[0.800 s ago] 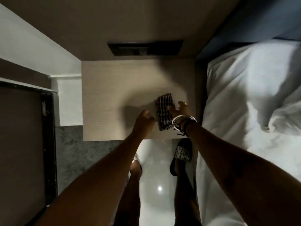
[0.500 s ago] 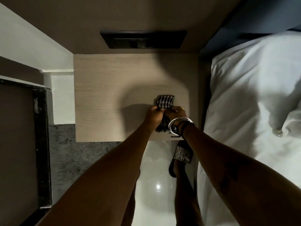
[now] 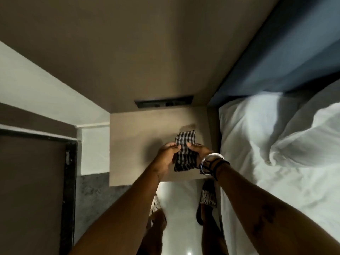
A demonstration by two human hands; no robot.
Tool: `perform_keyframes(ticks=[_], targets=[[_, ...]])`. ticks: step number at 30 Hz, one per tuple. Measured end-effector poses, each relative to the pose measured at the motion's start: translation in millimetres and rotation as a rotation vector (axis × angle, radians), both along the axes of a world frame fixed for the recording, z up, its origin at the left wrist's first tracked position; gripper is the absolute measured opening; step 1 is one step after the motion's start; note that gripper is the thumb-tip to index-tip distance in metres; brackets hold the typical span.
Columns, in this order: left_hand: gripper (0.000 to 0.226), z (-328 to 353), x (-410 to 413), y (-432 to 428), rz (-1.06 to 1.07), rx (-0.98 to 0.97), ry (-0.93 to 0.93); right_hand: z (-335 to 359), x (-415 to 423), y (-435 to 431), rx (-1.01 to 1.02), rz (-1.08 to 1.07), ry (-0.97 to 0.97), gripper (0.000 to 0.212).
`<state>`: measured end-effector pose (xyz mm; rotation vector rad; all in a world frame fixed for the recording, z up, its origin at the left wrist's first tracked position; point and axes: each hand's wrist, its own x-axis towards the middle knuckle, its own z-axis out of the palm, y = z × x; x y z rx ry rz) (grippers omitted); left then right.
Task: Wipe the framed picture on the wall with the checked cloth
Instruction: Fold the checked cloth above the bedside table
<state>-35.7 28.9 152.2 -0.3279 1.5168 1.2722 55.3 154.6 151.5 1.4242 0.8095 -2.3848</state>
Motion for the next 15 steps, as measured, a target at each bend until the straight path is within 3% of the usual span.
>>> perform_keyframes(ticks=[8, 15], targets=[[0.029, 187, -38, 31, -0.077, 0.109, 0.229, 184, -37, 33, 0.247, -0.021, 0.278, 0.023], [0.014, 356, -46, 67, -0.277, 0.211, 0.462, 336, -26, 65, 0.422, -0.148, 0.489, 0.022]])
